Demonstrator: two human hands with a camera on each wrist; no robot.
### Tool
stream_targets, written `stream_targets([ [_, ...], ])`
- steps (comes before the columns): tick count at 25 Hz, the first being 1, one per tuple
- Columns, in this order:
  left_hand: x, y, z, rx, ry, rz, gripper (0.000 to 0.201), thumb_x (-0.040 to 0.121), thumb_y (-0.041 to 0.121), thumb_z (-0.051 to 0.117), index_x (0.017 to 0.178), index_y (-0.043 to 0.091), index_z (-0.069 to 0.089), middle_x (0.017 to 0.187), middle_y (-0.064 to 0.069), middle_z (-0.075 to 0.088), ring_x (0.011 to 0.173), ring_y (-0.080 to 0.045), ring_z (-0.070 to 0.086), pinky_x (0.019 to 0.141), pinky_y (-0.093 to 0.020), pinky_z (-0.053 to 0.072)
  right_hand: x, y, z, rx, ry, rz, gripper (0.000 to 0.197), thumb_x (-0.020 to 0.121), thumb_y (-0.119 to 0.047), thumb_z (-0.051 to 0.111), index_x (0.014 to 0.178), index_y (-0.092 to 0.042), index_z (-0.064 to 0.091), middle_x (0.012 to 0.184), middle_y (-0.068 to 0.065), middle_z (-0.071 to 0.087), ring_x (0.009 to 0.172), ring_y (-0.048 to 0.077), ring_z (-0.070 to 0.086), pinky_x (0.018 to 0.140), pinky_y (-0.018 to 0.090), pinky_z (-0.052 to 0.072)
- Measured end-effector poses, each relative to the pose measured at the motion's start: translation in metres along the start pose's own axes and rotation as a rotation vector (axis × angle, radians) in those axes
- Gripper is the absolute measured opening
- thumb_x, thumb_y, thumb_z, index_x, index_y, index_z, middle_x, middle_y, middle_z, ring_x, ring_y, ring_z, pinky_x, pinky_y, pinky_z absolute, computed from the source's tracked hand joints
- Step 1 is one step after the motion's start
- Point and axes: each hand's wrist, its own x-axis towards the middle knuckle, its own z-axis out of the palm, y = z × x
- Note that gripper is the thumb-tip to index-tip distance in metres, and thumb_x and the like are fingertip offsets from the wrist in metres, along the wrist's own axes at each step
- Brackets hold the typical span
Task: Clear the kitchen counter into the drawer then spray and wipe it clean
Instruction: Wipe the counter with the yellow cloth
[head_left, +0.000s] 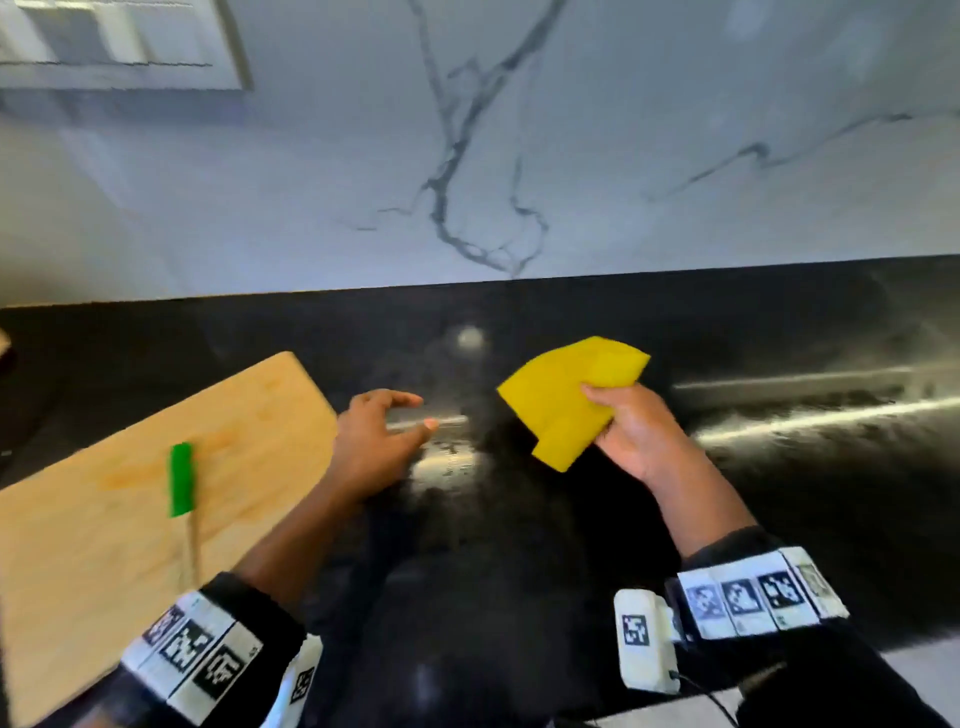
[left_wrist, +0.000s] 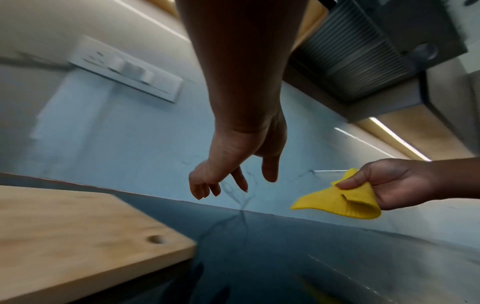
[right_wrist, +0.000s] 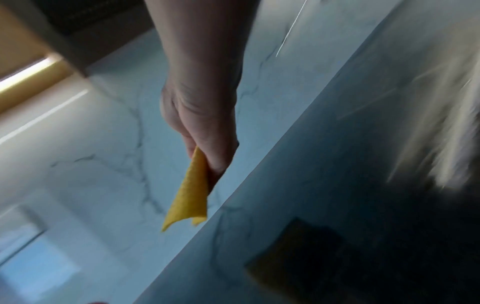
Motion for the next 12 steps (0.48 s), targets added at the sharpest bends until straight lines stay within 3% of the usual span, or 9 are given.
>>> stream_targets([
  [2, 0.025, 0.027, 0.036, 0.180, -0.135, 0.007, 0.049, 0.082, 0.051, 0.069, 0.125, 0.030, 0.058, 0.140, -0.005, 0.045, 0.133, -0.028, 0.039, 0.109, -0.043, 0.033, 0.019, -0.021, -0.066, -0.161, 0.325, -0.251, 0.026, 0.096, 0.002, 0.049, 0.118, -0.010, 0.059, 0.101, 0.008, 0.069, 0.092, 0.025, 0.065, 0.083, 0.044, 0.055],
  [4, 0.047, 0.043, 0.060, 0.255, -0.176, -0.036, 0.054, 0.086, 0.052, 0.064, 0.134, 0.029, 0.050, 0.149, -0.006, 0.034, 0.139, -0.030, 0.029, 0.112, -0.047, 0.027, 0.050, -0.024, -0.112, -0.601, 0.537, -0.326, 0.037, 0.099, -0.018, 0.048, 0.136, -0.012, 0.050, 0.121, 0.012, 0.061, 0.112, 0.032, 0.058, 0.101, 0.050, 0.044],
  [6, 0.063, 0.042, 0.073, 0.269, -0.161, -0.076, 0.058, 0.089, 0.053, 0.060, 0.138, 0.027, 0.046, 0.153, -0.008, 0.029, 0.141, -0.031, 0.025, 0.113, -0.049, 0.024, 0.082, -0.003, -0.125, -1.061, 0.507, -0.148, 0.053, 0.102, -0.032, 0.040, 0.151, -0.016, 0.030, 0.155, 0.017, 0.033, 0.142, 0.040, 0.029, 0.117, 0.052, 0.022],
  [8, 0.068, 0.035, 0.076, 0.289, -0.160, -0.115, 0.060, 0.091, 0.052, 0.057, 0.143, 0.026, 0.041, 0.158, -0.009, 0.021, 0.145, -0.032, 0.019, 0.115, -0.049, 0.020, 0.103, 0.025, -0.098, -1.327, 0.459, 0.075, 0.066, 0.103, -0.040, 0.034, 0.157, -0.014, 0.006, 0.164, 0.018, -0.004, 0.149, 0.042, -0.005, 0.120, 0.054, 0.000],
  [10, 0.074, 0.026, 0.076, 0.315, -0.132, -0.133, 0.062, 0.093, 0.051, 0.055, 0.146, 0.025, 0.037, 0.160, -0.010, 0.016, 0.146, -0.032, 0.015, 0.117, -0.049, 0.018, 0.117, 0.034, -0.047, -1.438, 0.366, 0.064, 0.072, 0.102, -0.047, 0.031, 0.157, -0.013, -0.001, 0.162, 0.020, -0.014, 0.148, 0.044, -0.014, 0.119, 0.056, -0.006],
  [12, 0.084, 0.021, 0.074, 0.279, -0.063, -0.158, 0.061, 0.094, 0.049, 0.054, 0.146, 0.022, 0.038, 0.159, -0.013, 0.017, 0.146, -0.032, 0.017, 0.118, -0.048, 0.018, 0.122, 0.041, 0.000, -1.574, 0.096, -0.094, 0.070, 0.103, -0.049, 0.029, 0.158, -0.018, -0.003, 0.162, 0.018, -0.017, 0.148, 0.043, -0.016, 0.118, 0.055, -0.007],
])
